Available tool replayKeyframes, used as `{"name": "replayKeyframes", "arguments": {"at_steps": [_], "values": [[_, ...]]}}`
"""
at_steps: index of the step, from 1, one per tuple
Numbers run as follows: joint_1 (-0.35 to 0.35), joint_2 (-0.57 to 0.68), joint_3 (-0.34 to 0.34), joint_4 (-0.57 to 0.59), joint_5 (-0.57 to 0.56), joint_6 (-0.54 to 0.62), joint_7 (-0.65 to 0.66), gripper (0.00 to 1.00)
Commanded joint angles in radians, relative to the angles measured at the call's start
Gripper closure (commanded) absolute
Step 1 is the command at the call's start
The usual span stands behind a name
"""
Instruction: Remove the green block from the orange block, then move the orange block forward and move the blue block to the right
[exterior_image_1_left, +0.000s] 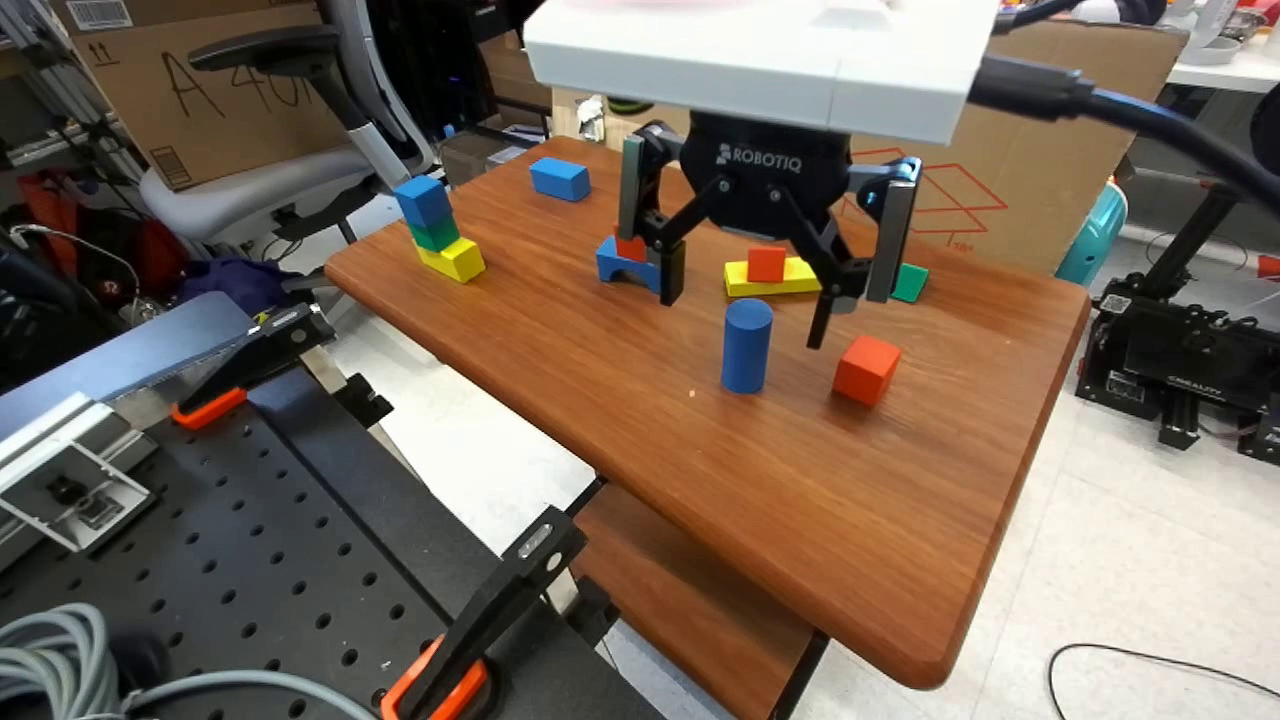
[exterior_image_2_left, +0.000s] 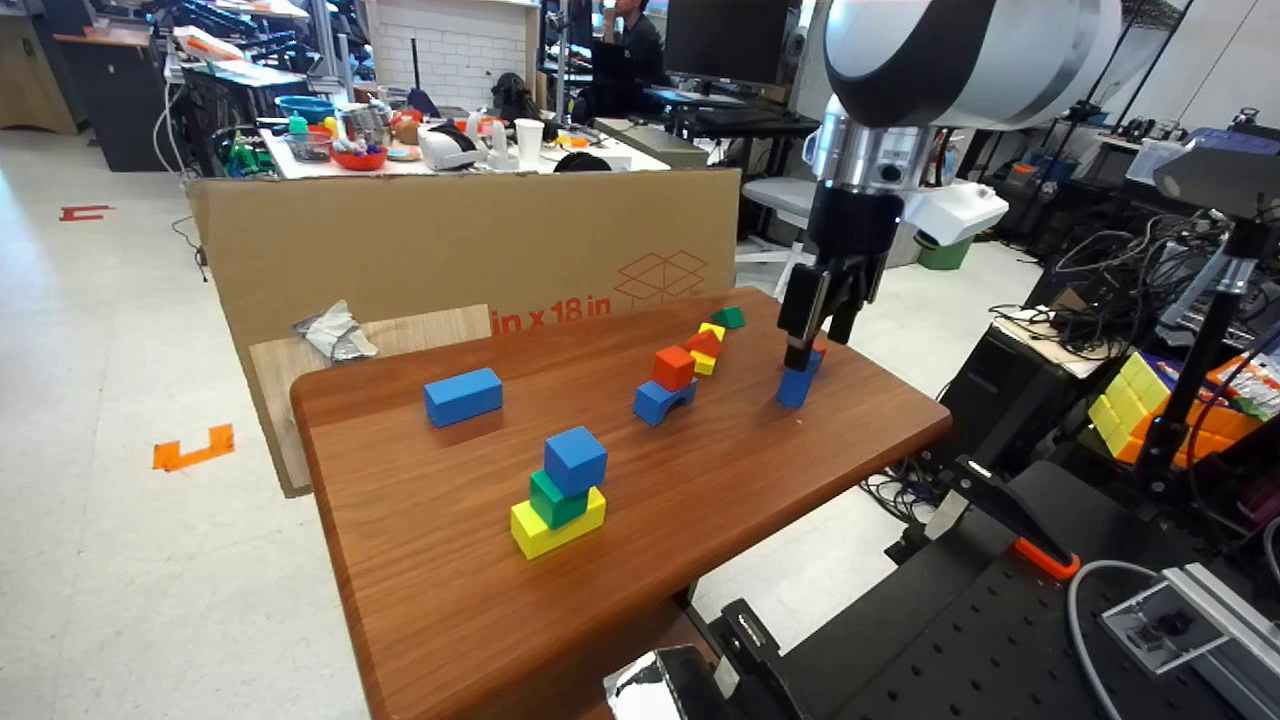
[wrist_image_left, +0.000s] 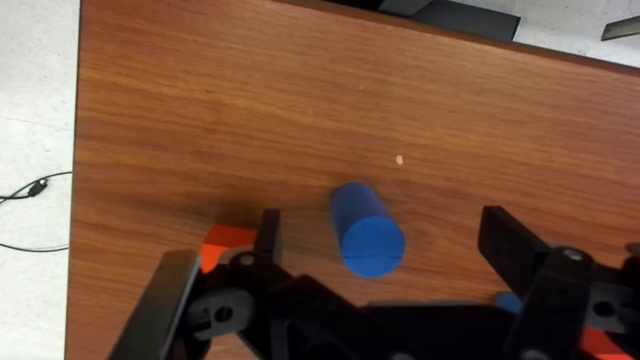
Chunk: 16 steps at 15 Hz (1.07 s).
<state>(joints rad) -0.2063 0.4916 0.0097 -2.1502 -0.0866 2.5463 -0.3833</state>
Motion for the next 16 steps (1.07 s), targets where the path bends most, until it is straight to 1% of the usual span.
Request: {"name": "replayKeyframes", "arguments": {"at_steps": [1, 2, 3, 4, 5, 7, 12, 13, 16], "values": [[0.007, -0.005, 0.003, -0.018, 0.006, 0.025, -0.015, 0.0], [0.012, -0.001, -0.001, -0.017, 0.0, 0.026, -0.01, 0.0], [0.02, 0.003, -0.007, -0.015, -0.009, 0.03, 0.001, 0.25], [0.024, 0.009, -0.01, -0.011, -0.014, 0.035, 0.004, 0.26], [0.027, 0.013, -0.011, -0.007, -0.018, 0.036, 0.007, 0.32], [0.034, 0.019, -0.016, -0.005, -0.026, 0.04, 0.011, 0.51], [0.032, 0.01, -0.014, -0.011, -0.024, 0.045, 0.0, 0.88], [0.028, 0.005, -0.013, -0.012, -0.021, 0.046, -0.003, 0.92], [0.007, -0.023, -0.001, -0.025, -0.001, 0.053, -0.027, 0.92]]}}
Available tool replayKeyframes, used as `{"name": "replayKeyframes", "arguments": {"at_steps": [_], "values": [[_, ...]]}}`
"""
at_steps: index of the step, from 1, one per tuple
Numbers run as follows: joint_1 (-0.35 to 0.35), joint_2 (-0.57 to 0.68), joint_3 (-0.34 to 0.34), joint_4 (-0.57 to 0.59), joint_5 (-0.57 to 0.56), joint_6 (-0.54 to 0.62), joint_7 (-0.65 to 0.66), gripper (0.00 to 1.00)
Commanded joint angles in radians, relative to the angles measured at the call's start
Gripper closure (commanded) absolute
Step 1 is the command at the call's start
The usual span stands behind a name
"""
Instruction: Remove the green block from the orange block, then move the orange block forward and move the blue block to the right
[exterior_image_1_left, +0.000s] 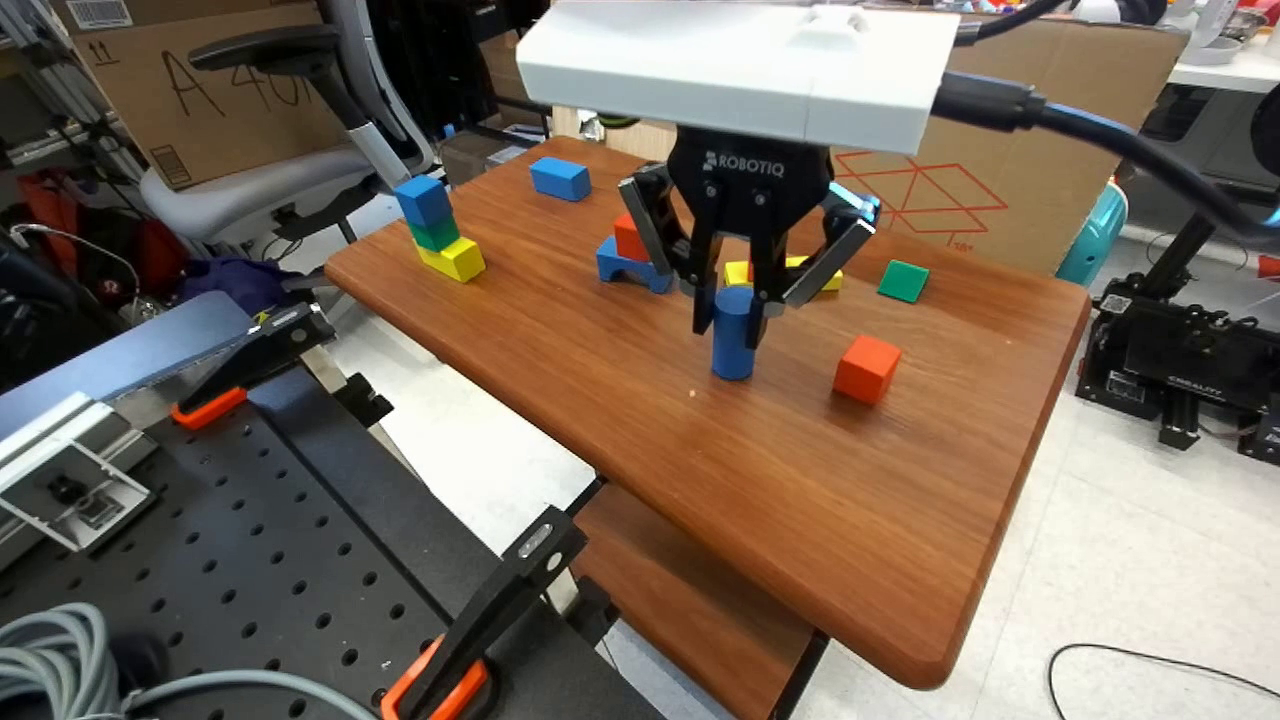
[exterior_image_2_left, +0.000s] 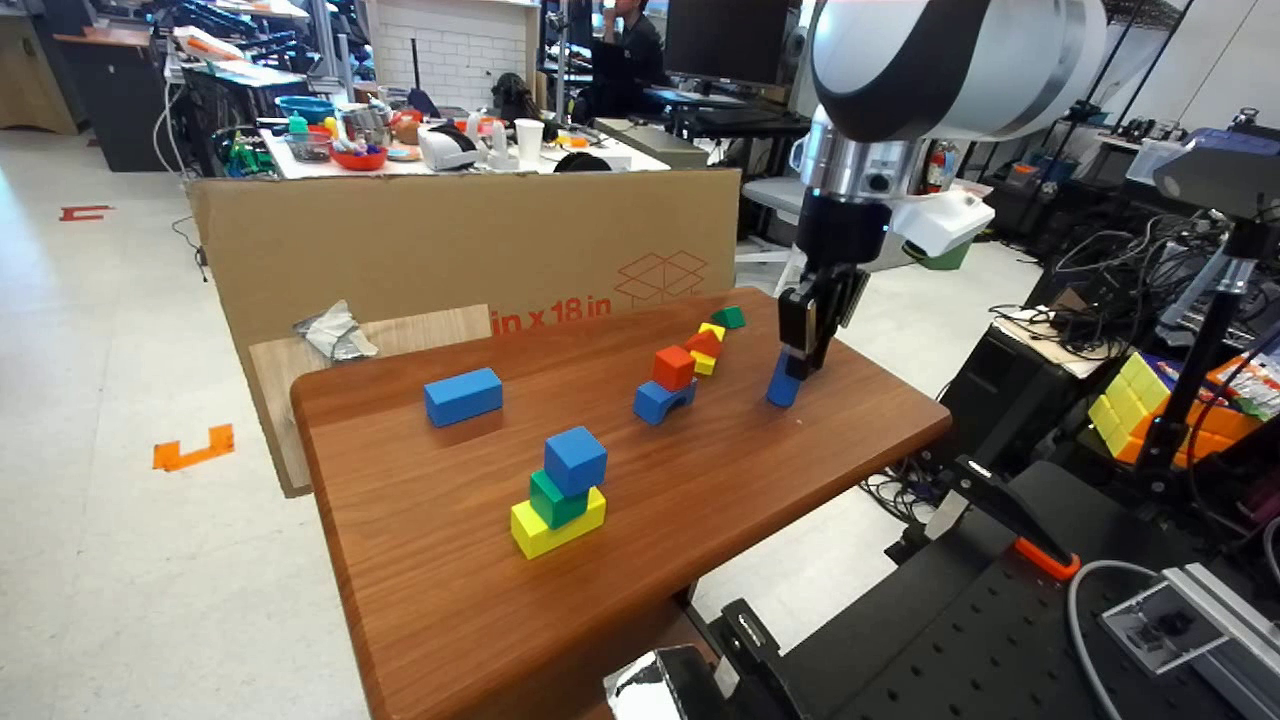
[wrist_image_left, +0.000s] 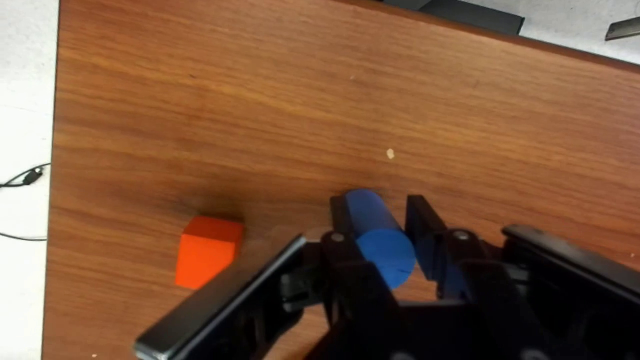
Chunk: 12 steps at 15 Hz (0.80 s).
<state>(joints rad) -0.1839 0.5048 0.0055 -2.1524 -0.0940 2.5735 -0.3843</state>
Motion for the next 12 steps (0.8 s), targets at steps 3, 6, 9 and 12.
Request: {"name": "replayKeyframes", "arguments": {"at_steps": [3, 6, 9, 12], "values": [[-0.042, -0.072, 0.009, -0.044, 0.02, 0.029, -0.065, 0.92], [-0.083, -0.114, 0.013, -0.066, 0.052, 0.031, -0.112, 0.92], [-0.118, -0.136, 0.003, -0.072, 0.084, 0.024, -0.151, 0.92], [-0.136, -0.126, -0.023, -0.05, 0.087, -0.001, -0.154, 0.92]]}}
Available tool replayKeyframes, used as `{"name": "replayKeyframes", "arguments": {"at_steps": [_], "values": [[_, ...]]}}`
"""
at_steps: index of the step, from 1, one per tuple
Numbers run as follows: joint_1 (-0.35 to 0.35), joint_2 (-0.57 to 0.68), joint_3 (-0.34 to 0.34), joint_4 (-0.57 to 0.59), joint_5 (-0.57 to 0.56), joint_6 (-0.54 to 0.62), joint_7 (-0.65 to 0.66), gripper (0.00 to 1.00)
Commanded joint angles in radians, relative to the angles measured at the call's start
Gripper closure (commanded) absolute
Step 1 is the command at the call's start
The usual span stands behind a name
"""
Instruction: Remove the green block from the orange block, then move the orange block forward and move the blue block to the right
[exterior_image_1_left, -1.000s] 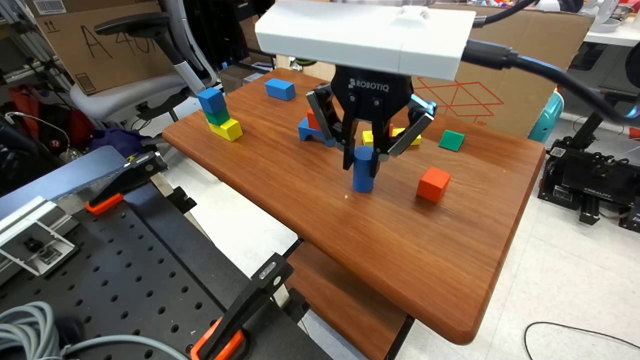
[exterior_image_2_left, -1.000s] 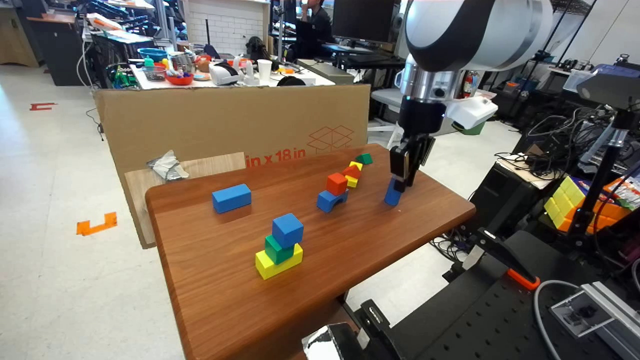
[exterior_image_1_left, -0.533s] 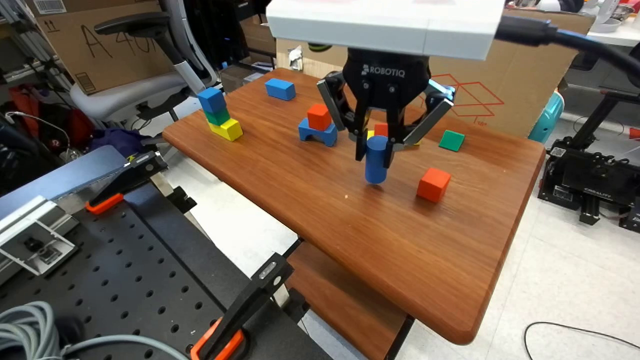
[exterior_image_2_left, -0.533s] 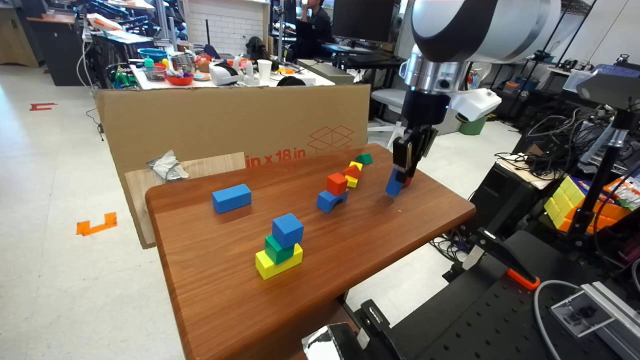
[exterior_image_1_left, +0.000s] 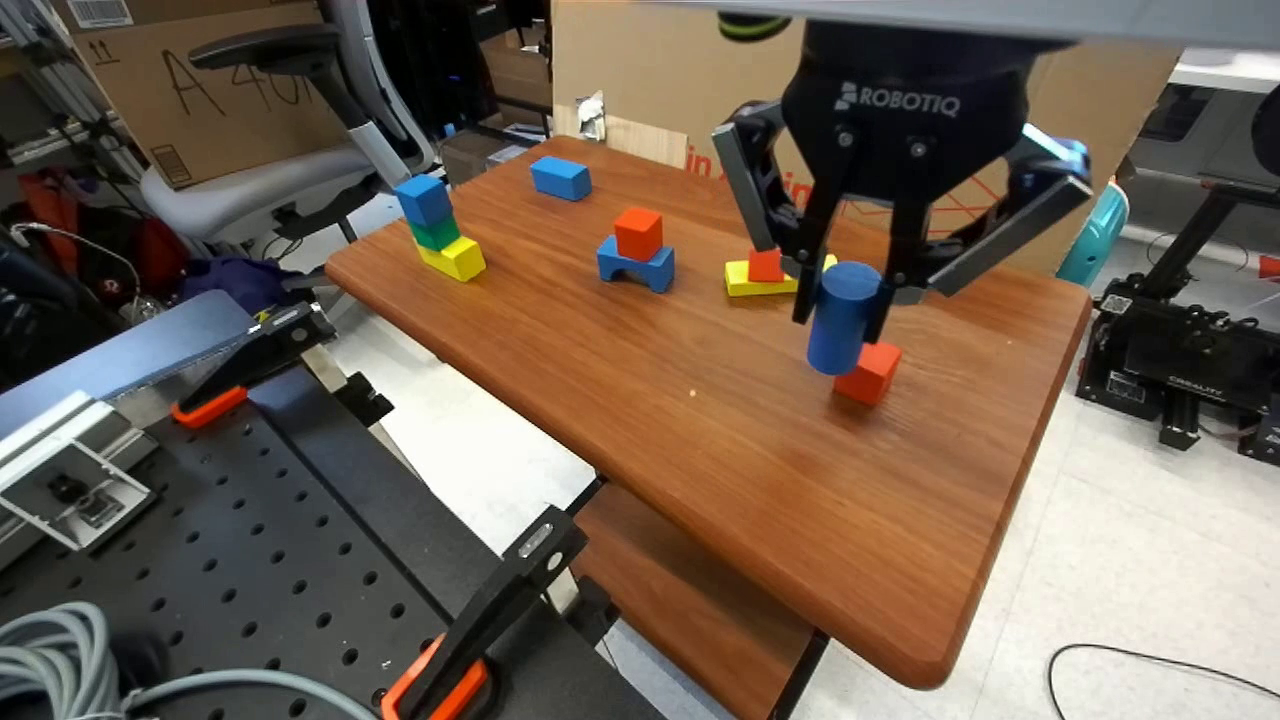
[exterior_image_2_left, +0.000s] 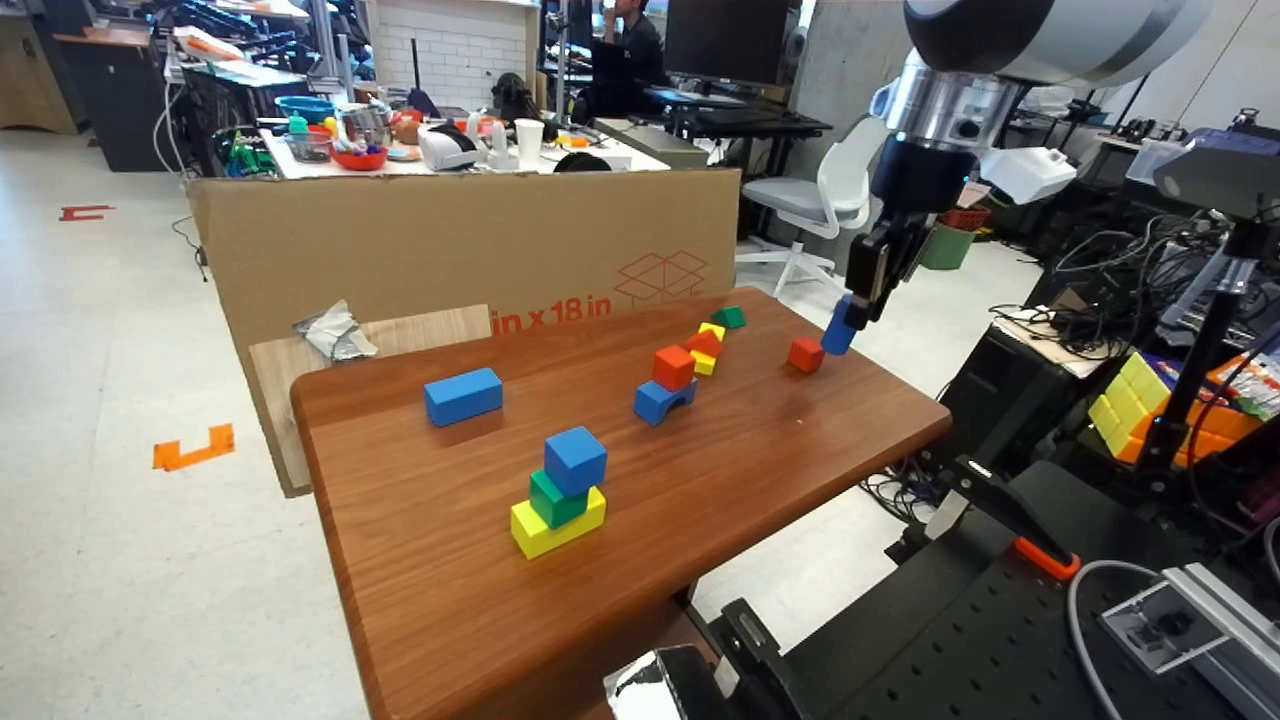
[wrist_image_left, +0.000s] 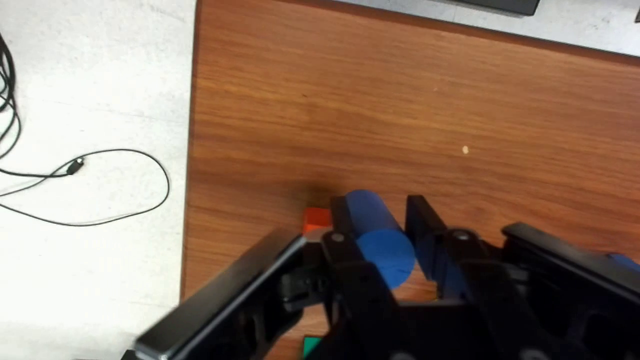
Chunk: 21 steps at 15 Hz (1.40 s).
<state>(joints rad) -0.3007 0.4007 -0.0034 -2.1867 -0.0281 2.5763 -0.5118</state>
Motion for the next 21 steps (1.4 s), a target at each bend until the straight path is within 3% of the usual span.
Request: {"name": "replayKeyframes", "arguments": {"at_steps": [1, 21], "values": [[-0.023, -0.014, -0.022, -0.008, 0.018, -0.005, -0.021, 0.92], [-0.003, 0.198, -0.127, 0.176, -0.051, -0.03, 0.169, 0.92]]}}
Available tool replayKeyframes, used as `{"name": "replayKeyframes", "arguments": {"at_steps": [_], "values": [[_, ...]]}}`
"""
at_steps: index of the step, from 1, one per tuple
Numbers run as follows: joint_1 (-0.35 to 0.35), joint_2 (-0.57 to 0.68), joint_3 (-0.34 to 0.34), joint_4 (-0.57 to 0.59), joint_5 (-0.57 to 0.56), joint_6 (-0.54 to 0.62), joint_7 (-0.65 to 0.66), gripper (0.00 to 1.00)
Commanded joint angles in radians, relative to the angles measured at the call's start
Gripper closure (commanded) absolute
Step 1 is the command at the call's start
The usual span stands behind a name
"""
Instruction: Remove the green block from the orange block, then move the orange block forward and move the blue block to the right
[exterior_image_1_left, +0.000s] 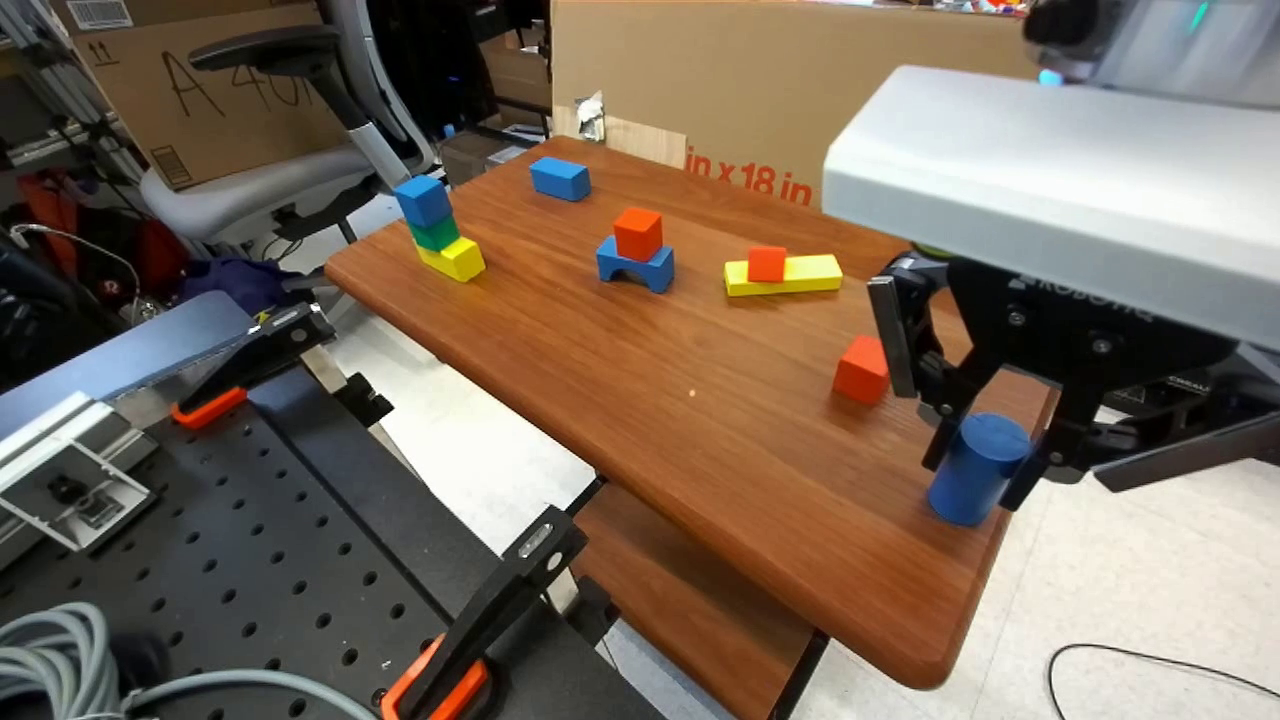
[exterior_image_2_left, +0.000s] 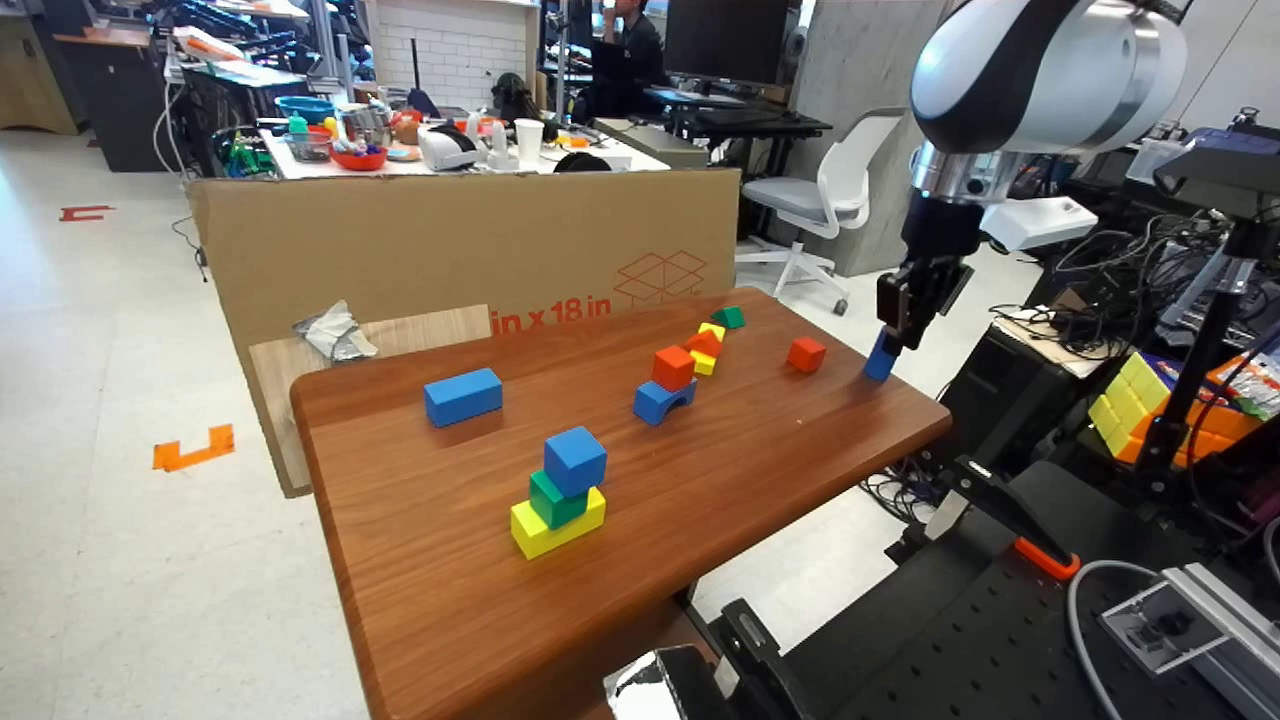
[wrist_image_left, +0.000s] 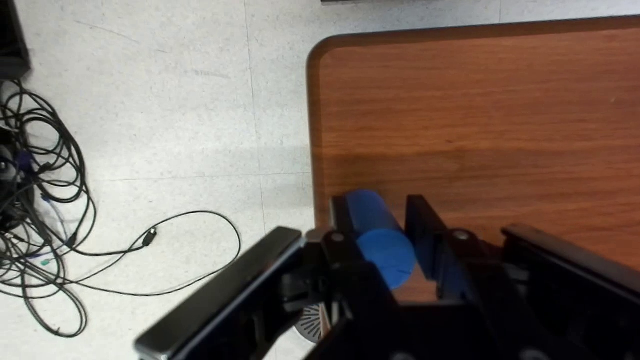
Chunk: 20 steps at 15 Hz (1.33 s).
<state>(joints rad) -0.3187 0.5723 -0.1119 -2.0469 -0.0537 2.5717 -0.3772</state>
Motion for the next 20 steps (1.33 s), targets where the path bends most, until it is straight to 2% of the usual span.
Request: {"name": "replayKeyframes", "arguments": {"at_steps": [1, 6, 11, 12, 13, 16, 19, 20], "values": [[0.016, 0.027, -0.019, 0.038, -0.027, -0.025, 0.037, 0.92], [0.025, 0.024, -0.012, 0.038, -0.03, -0.044, 0.033, 0.92], [0.035, 0.032, -0.004, 0.075, -0.019, -0.132, 0.033, 0.92], [0.037, 0.032, -0.005, 0.081, -0.018, -0.142, 0.036, 0.62], [0.035, 0.029, -0.003, 0.085, -0.014, -0.155, 0.034, 0.42], [0.032, 0.0, 0.002, 0.079, -0.008, -0.146, 0.028, 0.2], [0.02, -0.083, 0.021, 0.048, 0.014, -0.125, -0.001, 0.01], [0.018, -0.111, 0.026, 0.045, 0.02, -0.132, -0.009, 0.0]]}}
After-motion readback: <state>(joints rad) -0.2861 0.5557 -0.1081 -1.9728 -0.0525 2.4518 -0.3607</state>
